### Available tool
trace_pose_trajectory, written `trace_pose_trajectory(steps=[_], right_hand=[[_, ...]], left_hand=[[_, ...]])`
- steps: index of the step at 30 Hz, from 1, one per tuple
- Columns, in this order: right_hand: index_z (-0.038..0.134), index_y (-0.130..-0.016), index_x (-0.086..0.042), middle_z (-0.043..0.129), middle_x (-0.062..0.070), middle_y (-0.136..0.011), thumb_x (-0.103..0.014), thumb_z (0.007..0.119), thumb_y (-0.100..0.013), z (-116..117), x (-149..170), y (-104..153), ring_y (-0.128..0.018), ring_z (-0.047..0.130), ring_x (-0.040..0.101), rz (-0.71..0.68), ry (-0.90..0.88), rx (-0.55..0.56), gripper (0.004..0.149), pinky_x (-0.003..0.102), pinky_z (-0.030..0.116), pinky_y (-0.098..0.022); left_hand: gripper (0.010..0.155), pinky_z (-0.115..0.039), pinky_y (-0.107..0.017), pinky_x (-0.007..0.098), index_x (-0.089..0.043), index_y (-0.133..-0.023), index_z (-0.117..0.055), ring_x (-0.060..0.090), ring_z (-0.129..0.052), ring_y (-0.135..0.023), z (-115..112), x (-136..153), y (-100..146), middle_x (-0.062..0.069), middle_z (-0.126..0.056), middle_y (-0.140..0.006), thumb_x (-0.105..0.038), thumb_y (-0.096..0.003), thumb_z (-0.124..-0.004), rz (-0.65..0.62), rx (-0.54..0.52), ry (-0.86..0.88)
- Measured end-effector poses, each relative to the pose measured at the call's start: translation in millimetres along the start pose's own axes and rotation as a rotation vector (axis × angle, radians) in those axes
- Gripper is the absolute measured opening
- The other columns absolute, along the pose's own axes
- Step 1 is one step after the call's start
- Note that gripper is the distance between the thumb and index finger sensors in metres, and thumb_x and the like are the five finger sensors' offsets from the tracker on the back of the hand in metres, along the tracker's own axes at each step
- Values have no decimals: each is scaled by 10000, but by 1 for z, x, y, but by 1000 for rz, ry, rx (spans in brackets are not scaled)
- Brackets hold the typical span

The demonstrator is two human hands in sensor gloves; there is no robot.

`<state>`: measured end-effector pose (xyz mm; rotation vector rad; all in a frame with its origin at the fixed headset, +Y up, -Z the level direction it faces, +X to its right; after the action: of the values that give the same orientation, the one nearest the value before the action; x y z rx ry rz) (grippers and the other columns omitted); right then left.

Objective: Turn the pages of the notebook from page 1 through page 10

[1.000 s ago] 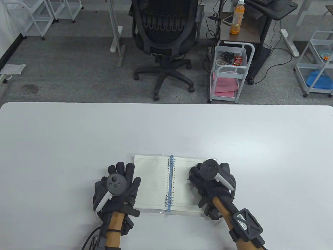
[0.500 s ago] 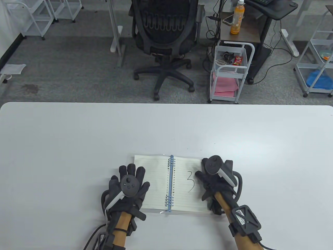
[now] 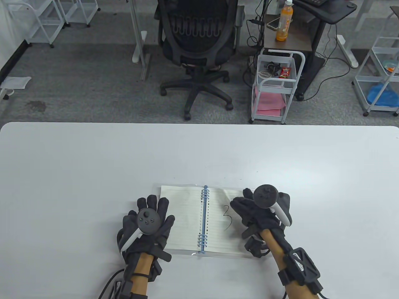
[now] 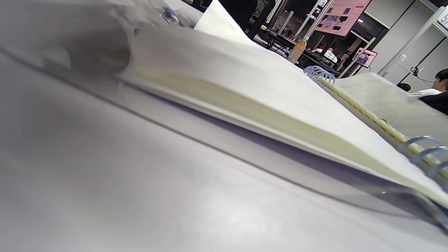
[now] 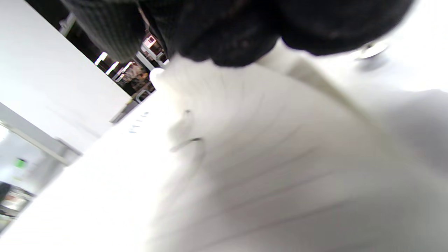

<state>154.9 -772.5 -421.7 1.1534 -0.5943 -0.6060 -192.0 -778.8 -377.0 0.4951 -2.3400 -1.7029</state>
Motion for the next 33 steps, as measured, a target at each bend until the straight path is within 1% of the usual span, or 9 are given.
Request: trace_pose_trajectory(steps=[3, 5, 8, 11, 18, 23, 27, 30, 33], right_hand=[[783, -962, -144, 645, 244, -1079, -534, 573, -623, 10, -4, 2, -227, 871, 104, -38, -225, -145, 557, 339, 822, -161], [691, -1032, -147, 720, 282, -1027, -534, 551, -633, 21, -6, 4, -230, 873, 113, -48, -334, -254, 573, 347, 821, -164], [589, -1089, -184, 703, 316, -1018, -522, 534, -641, 34, -20, 6, -238, 878, 118, -163, -444, -346, 564, 350, 823, -169], [508, -1121, -206, 580, 312, -1088, -508, 530, -650, 52, -35, 11, -304, 887, 160, -238, -501, -439, 560, 387, 824, -224], [447, -1128, -229, 378, 168, -1187, -500, 534, -645, 109, -68, 28, -370, 888, 191, -316, -174, -514, 561, 414, 818, -282], [457, -1127, -230, 359, 211, -1175, -497, 532, -644, 137, -81, 41, -388, 892, 192, -359, -78, -605, 556, 420, 821, -297], [488, -1118, -218, 400, 205, -1172, -486, 540, -642, 125, -85, 40, -376, 895, 194, -389, -146, -560, 549, 421, 823, -287], [510, -1111, -203, 425, 211, -1163, -476, 549, -639, 98, -79, 32, -364, 895, 202, -375, -186, -447, 546, 428, 820, -279], [531, -1104, -191, 447, 212, -1156, -468, 560, -636, 59, -59, 20, -351, 896, 203, -330, -163, -255, 544, 427, 820, -269]], left_hand=[[696, 62, -672, 540, -396, -1197, -141, 260, 158, -1080, 4, 0, 2, 2, 38, -1202, -637, -609, -425, -5, -11, 19], [694, 61, -672, 541, -396, -1197, -143, 261, 156, -1080, 7, 1, 3, 1, 37, -1202, -637, -609, -424, -8, -23, 27], [695, 61, -672, 541, -394, -1197, -142, 261, 158, -1080, 10, 3, 5, 0, 40, -1202, -636, -610, -425, -9, -34, 51], [694, 61, -672, 541, -397, -1196, -141, 261, 158, -1079, 13, 5, 6, 3, 39, -1202, -637, -609, -424, -9, -41, 66], [696, 62, -672, 541, -393, -1197, -139, 263, 158, -1079, 26, 16, 12, 9, 40, -1202, -637, -610, -422, -3, -87, 143], [697, 61, -671, 542, -391, -1198, -138, 265, 158, -1080, 30, 22, 14, 6, 40, -1202, -636, -611, -422, 3, -101, 184], [697, 62, -671, 542, -391, -1198, -136, 266, 158, -1079, 29, 21, 14, 5, 40, -1202, -636, -611, -422, 1, -91, 191], [696, 61, -671, 542, -391, -1198, -138, 266, 158, -1079, 27, 20, 14, 5, 40, -1203, -636, -611, -422, 3, -84, 178], [697, 62, -671, 541, -389, -1199, -140, 265, 158, -1079, 26, 19, 13, 11, 39, -1203, -636, -612, -421, 3, -77, 172]])
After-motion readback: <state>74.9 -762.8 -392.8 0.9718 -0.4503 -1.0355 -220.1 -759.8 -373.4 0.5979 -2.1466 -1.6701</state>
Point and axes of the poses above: the tracker on the back of each hand, its own x axis roughly to the little-finger side, its own y axis roughly from the fingertips to the wrist, z = x × y, the point moved 5 cm from there along -y, roughly from the wrist to the fingertips
